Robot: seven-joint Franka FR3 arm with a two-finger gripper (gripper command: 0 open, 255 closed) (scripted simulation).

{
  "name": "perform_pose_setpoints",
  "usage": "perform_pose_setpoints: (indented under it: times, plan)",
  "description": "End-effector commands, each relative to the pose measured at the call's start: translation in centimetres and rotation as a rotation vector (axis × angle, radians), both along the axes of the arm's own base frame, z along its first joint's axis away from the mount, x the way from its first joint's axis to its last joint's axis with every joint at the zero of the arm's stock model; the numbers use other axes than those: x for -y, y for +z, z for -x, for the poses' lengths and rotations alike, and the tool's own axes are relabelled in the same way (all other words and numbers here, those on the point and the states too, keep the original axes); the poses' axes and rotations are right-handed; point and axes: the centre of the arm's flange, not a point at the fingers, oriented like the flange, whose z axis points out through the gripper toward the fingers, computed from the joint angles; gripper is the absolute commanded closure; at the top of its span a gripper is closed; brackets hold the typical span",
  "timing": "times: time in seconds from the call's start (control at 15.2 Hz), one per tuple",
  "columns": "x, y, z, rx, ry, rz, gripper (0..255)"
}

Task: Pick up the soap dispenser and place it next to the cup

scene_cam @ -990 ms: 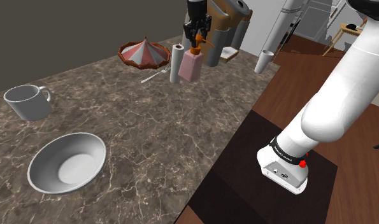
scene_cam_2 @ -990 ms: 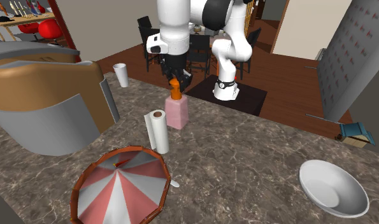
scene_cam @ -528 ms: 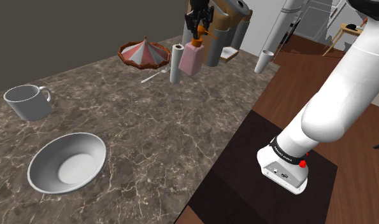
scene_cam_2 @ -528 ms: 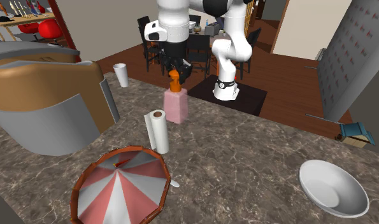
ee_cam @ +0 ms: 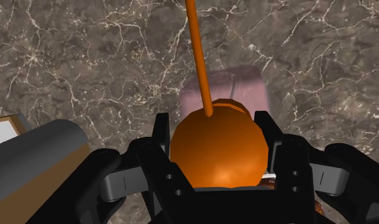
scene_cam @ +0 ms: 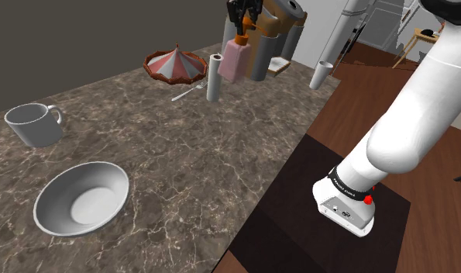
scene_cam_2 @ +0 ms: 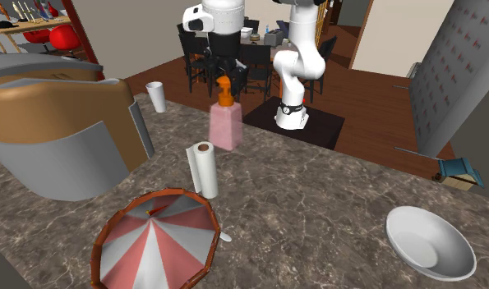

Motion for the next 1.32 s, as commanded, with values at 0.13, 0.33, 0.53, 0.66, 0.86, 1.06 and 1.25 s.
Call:
perform_pose_setpoints:
  times: [0.13,0.33,0.53,0.66,0.86,1.06,1.25]
  plan:
    - [0.1,2.2,0.0,0.000,0.000,0.000,255]
    - [0.1,3.7,0.0,0.000,0.000,0.000,255]
    - [0.1,5.3,0.0,0.000,0.000,0.000,255]
    - [0.1,6.4,0.0,0.000,0.000,0.000,255]
    - [0.1,8.0,0.0,0.000,0.000,0.000,255]
    - [0.1,9.6,0.0,0.000,0.000,0.000,255]
    - [0.1,11.1,0.0,0.000,0.000,0.000,255]
